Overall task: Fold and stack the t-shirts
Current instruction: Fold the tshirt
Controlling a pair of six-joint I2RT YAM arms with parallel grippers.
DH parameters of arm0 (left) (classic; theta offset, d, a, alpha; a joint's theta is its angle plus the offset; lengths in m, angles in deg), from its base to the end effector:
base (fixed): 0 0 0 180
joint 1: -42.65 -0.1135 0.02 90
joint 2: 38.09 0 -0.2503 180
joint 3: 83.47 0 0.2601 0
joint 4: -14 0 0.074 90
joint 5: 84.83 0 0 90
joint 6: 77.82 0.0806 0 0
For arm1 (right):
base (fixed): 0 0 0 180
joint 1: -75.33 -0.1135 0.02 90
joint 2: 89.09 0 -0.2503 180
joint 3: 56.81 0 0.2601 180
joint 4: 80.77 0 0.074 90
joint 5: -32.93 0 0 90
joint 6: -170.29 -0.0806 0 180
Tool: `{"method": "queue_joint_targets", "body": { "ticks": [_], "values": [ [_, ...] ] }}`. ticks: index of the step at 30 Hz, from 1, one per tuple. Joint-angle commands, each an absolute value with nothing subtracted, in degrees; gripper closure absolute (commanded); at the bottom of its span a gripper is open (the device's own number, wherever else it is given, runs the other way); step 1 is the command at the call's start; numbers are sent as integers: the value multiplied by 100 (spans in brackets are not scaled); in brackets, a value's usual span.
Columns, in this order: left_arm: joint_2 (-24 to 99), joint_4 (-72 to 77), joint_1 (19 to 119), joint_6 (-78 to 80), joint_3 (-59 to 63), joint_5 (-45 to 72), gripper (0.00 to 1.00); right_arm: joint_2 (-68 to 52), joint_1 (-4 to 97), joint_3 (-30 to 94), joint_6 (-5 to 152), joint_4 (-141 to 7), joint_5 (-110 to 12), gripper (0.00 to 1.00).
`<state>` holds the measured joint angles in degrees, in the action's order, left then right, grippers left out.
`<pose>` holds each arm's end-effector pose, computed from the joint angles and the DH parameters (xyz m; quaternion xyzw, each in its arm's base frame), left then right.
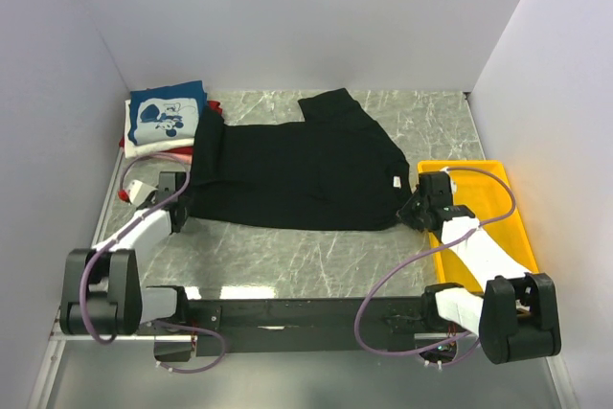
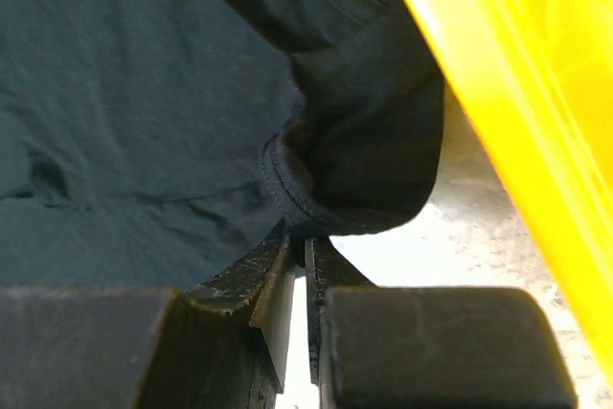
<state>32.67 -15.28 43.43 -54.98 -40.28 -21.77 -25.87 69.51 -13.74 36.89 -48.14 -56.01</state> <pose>0.2483 0.0331 0.1073 -0.5658 0.7436 0.0301 0.3548 0.2435 0.0263 0.1243 0.3025 0.8981 0.1409 0.2865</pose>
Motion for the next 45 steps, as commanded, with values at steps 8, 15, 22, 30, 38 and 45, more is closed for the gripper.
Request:
{"method": "queue_joint_targets", "body": {
  "ticks": [8,15,22,30,38,45],
  "values": [
    [4013,-1385,4309,-5646,-3664,-2471,54,-2870,6988,-928,3951,-4845,-5382,86],
    [4312,-1279,4309,-5479,-3427,-2664,83,-2967,7006,-832,3951,-4713,-5444,90],
    [3663,-1761,4309,-5602,-3427,-2743,99,-3002,7216,-735,4030,-4493,-5233,100],
    [2354,-3087,4309,-5936,-3629,-2902,100,-3889,7296,-726,3986,-3852,-5232,100],
    [905,-4318,4309,-6533,-3866,-2928,99,-4715,7322,-639,3854,-3026,-5171,100],
    [-134,-5207,4318,-6964,-3726,-2972,100,-5208,7331,-437,3705,-2464,-5022,100]
  ]
}}
